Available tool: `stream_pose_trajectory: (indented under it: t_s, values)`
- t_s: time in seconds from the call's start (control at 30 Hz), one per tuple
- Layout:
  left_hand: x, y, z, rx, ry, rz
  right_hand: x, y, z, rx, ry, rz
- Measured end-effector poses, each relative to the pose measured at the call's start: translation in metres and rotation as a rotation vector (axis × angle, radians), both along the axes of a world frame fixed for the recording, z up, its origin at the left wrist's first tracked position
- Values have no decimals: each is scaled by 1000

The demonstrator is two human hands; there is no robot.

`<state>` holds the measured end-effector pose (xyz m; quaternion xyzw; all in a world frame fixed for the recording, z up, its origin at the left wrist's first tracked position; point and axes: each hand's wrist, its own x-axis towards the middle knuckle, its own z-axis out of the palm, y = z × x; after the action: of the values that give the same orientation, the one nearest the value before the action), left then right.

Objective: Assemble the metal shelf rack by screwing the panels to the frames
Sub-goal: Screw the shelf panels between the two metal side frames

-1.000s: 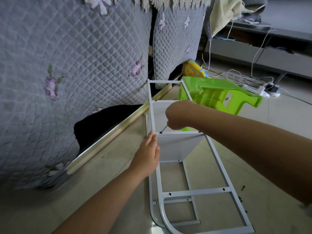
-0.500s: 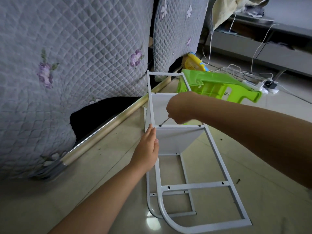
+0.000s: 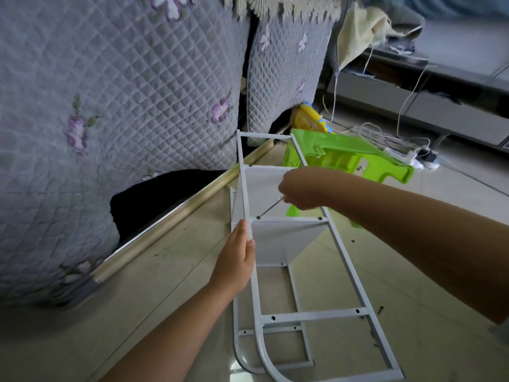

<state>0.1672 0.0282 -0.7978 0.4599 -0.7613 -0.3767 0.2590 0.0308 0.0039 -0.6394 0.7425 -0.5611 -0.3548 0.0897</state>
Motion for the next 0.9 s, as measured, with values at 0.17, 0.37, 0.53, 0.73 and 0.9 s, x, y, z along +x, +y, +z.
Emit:
stream_pose_trajectory:
  t_s: [0.17, 0.37, 0.53, 0.73, 0.9]
  values:
    - [0, 0, 3, 7, -44, -13, -8, 5, -9, -255, 142, 373]
    - [1, 3, 4, 7, 11, 14, 9, 4, -4, -156, 142, 432]
    - [-1, 5, 0, 5, 42, 34, 33, -7, 1, 8, 88, -2]
    - [-4, 5, 0, 13, 51, 29, 28, -21, 13, 204, -254, -518]
    - [-5, 6, 1, 24, 55, 50, 27, -11, 3, 46, -31, -229]
